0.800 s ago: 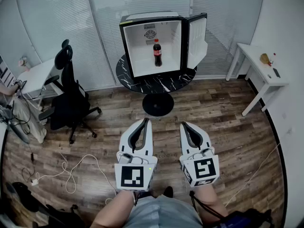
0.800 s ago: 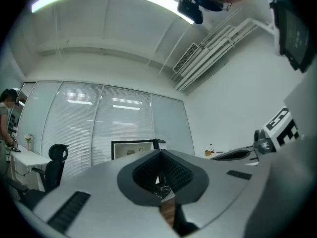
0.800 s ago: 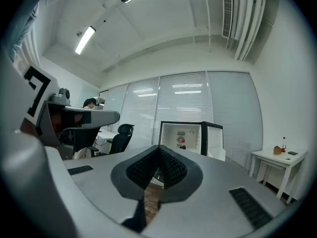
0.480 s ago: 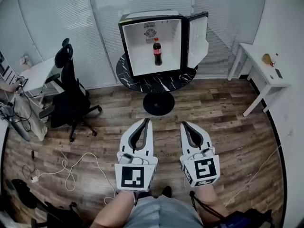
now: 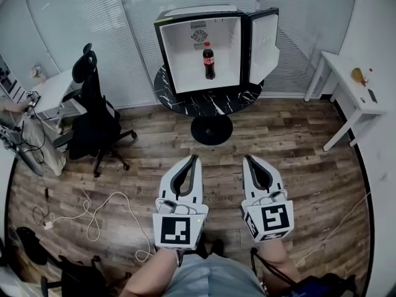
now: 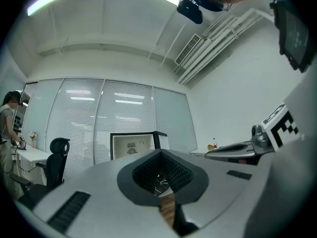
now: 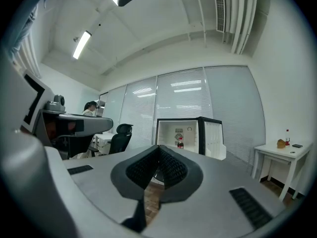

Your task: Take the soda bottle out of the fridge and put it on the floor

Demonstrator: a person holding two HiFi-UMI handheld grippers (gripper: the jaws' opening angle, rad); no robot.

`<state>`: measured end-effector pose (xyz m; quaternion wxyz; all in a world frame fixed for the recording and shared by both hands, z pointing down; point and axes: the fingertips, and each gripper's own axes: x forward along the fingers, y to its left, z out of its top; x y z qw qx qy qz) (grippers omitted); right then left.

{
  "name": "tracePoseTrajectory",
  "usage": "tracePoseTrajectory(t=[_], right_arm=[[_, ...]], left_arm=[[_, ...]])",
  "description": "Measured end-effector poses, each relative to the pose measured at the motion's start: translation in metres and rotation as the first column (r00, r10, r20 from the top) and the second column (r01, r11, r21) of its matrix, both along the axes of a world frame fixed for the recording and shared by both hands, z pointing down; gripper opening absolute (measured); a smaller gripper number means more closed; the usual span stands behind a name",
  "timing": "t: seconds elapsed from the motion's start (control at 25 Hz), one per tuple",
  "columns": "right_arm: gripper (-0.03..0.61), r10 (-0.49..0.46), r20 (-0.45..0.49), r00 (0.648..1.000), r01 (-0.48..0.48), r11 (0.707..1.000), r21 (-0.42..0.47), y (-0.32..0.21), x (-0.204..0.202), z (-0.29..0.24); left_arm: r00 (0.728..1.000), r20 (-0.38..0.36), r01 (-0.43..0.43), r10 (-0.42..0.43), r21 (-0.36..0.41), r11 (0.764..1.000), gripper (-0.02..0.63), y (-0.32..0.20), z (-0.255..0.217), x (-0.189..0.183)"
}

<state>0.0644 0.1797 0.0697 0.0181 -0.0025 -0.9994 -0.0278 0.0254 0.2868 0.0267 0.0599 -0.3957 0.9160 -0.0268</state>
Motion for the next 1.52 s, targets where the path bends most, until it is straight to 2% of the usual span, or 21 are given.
tracePoseTrajectory(t=[0.16, 0.36, 0.72, 0.96, 1.16, 1.52], right_arm=[[0.014, 0.016, -0.016, 1.000, -0.016, 1.000, -0.008, -0.016, -0.024, 0.011], [0.014, 0.014, -0.054, 0.998, -0.015, 1.000, -0.016, -0.034, -0.073, 0.028], [0.014, 0.024, -0.066, 0.998, -0.025, 1.000, -0.011, -0.067, -0.204, 0.030], [0.014, 0.045, -0.043, 0.998, -0.044, 0.999, 0.011, -0.082, -0.279, 0.011], [0.014, 0.059, -0.018, 0.998, -0.058, 0.998, 0.028, -0.091, -0.315, -0.004], [0.014, 0.096, -0.021, 0.995, -0.096, 0.995, 0.021, -0.121, -0.356, 0.005]], left_arm=[[1.000, -0.018, 0.015, -0.015, -0.004, 1.000, 0.012, -0.006, 0.010, -0.026], [0.998, -0.051, 0.038, -0.037, 0.007, 0.999, 0.011, -0.016, 0.026, -0.082], [0.998, -0.060, 0.027, -0.027, 0.007, 1.000, 0.011, -0.049, 0.031, -0.215], [1.000, -0.027, -0.001, 0.001, 0.028, 1.000, 0.012, -0.067, 0.014, -0.292], [1.000, -0.026, -0.017, 0.018, 0.046, 0.999, 0.012, -0.077, 0.009, -0.328], [0.997, -0.047, -0.060, 0.060, 0.009, 0.998, 0.012, -0.110, 0.034, -0.370]])
